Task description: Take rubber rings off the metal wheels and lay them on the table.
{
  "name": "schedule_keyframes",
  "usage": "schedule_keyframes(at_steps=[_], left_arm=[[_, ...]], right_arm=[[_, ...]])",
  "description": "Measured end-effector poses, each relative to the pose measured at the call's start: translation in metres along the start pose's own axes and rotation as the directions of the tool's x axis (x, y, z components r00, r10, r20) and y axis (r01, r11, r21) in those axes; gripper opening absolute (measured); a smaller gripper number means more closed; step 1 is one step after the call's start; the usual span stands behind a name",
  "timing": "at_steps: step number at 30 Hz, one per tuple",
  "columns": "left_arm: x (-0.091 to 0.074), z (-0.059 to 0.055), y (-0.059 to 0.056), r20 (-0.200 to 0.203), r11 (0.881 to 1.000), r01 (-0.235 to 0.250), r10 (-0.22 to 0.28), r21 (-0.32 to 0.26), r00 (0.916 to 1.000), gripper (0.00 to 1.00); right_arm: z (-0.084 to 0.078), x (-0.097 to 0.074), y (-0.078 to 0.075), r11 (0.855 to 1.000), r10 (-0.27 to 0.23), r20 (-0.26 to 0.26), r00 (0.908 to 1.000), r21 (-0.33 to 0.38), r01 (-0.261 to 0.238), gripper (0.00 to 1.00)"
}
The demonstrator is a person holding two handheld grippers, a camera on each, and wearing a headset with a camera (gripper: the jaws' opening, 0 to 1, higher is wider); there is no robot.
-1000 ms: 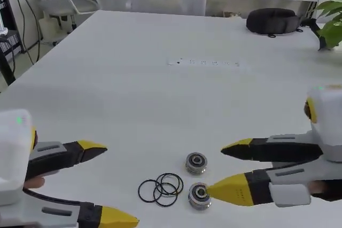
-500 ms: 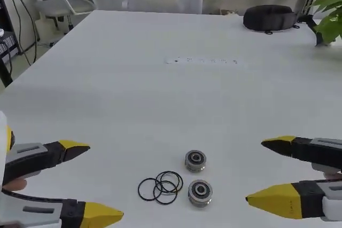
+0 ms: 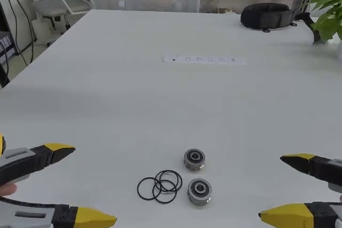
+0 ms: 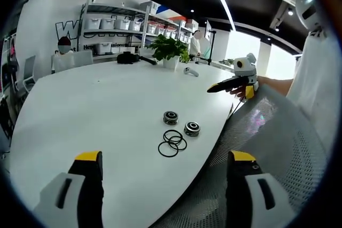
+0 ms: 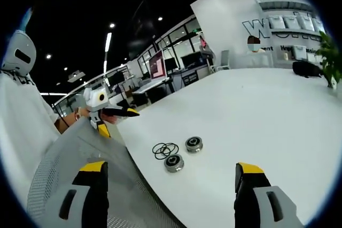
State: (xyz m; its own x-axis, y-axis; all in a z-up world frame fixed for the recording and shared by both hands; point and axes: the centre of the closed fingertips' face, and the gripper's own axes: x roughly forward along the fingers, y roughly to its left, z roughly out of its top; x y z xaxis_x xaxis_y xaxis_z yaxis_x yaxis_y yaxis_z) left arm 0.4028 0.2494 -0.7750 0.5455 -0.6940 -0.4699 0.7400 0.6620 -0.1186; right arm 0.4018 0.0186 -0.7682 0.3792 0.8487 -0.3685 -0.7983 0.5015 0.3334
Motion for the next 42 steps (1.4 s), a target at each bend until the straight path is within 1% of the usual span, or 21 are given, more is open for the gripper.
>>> schedule_keyframes(at_steps=[1,3,5,14,20,28,30,33,35,37,41,42], left_arm=[[0.0,-0.001,0.001,-0.002,1.0,-0.001,0.001,-0.004,1.0,0.96],[0.001,-0.003,0.002,0.0,1.0,0.0,0.0,-0.013,1.0,0.97],[0.002,-0.004,0.002,0.001,1.0,0.002,-0.002,-0.019,1.0,0.97],[0.004,-0.009,0.001,-0.008,0.999,0.007,-0.008,-0.042,0.9999,0.99],[0.005,-0.009,0.0,-0.01,0.999,0.007,-0.008,-0.049,0.9999,0.99],[0.006,-0.014,-0.002,-0.046,0.999,0.007,-0.009,-0.033,0.9989,0.97],[0.006,-0.014,-0.002,-0.043,0.999,0.003,-0.004,-0.038,0.9991,0.97],[0.006,-0.013,-0.001,-0.033,0.999,0.003,-0.004,-0.049,0.9994,0.97],[0.007,-0.014,-0.002,-0.03,0.998,0.006,-0.008,-0.061,0.9995,0.97],[0.007,-0.014,-0.002,-0.029,0.998,0.006,-0.008,-0.06,0.9996,0.97],[0.007,-0.015,-0.003,-0.035,0.998,0.003,-0.006,-0.062,0.9994,0.97],[0.007,-0.015,-0.004,-0.039,0.998,0.006,-0.008,-0.062,0.9992,0.97]], right_arm=[[-0.002,0.0,-0.001,1.0,-0.005,-0.004,1.0,0.001,0.005,0.99],[-0.008,-0.001,-0.006,1.0,-0.025,-0.032,0.9992,0.009,0.025,0.99],[-0.013,-0.001,-0.008,0.999,-0.036,-0.047,0.9982,0.011,0.037,0.99],[-0.025,-0.003,-0.013,0.998,-0.06,-0.09,0.9941,0.007,0.061,0.99],[-0.03,-0.002,-0.012,0.998,-0.062,-0.111,0.9918,0.002,0.063,0.99],[-0.035,-0.002,-0.013,0.998,-0.068,-0.138,0.9881,0.005,0.07,0.99],[-0.036,-0.002,-0.012,0.997,-0.069,-0.142,0.9875,0.012,0.071,0.99],[-0.04,-0.002,-0.013,0.997,-0.073,-0.164,0.9838,0.015,0.076,0.99],[-0.041,-0.002,-0.012,0.997,-0.067,-0.166,0.9839,0.026,0.072,0.99],[-0.042,-0.002,-0.011,0.997,-0.066,-0.17,0.9832,0.031,0.072,0.99],[-0.045,-0.001,-0.011,0.997,-0.065,-0.185,0.9806,0.029,0.071,0.99],[-0.046,-0.001,-0.01,0.997,-0.063,-0.189,0.9799,0.03,0.07,0.97]])
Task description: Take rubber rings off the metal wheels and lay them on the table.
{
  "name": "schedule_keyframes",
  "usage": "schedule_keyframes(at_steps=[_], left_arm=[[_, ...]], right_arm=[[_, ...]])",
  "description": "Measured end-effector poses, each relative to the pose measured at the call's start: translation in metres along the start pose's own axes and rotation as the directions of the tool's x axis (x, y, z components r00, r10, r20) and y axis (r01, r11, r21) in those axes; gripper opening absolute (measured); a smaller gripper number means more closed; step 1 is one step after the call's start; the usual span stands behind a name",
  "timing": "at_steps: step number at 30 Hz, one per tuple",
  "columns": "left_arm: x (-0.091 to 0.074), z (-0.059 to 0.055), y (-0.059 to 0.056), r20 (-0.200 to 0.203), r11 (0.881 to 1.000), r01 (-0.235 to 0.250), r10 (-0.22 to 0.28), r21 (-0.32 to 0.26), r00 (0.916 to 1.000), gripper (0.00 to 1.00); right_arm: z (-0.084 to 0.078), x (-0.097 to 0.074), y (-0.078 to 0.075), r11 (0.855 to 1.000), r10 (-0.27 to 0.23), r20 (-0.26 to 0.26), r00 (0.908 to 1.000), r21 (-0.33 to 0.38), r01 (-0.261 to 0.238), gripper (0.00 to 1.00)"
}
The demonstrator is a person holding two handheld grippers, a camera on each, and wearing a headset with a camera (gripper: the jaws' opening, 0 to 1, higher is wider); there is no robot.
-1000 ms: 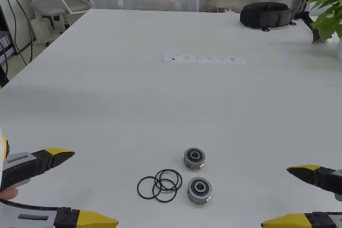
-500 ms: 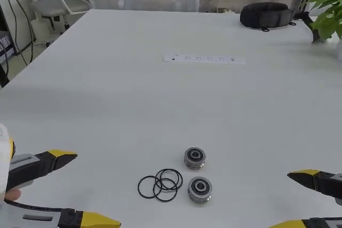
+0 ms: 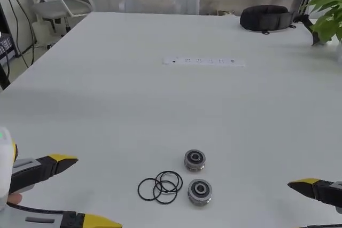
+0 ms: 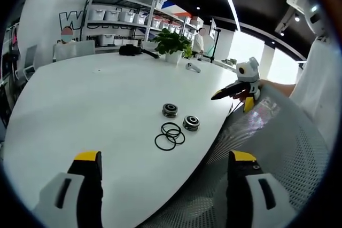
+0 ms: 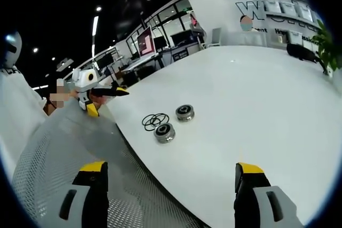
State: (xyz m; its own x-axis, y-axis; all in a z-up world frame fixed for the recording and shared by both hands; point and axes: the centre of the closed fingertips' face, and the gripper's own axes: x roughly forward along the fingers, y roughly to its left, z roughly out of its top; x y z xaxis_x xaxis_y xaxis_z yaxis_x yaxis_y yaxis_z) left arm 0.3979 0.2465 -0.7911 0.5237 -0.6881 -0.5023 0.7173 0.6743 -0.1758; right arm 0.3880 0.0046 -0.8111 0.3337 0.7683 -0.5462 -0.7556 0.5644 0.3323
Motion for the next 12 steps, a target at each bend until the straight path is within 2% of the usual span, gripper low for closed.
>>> schedule_keyframes(at_steps=[12], left_arm=[[0.0018,-0.0013,-0.0062,-0.026,1.0,0.021,-0.021,0.02,0.9994,0.96]], right_arm=[[-0.0034,0.0009,-0.0002,1.0,0.002,-0.014,0.9999,0.015,-0.001,0.96]])
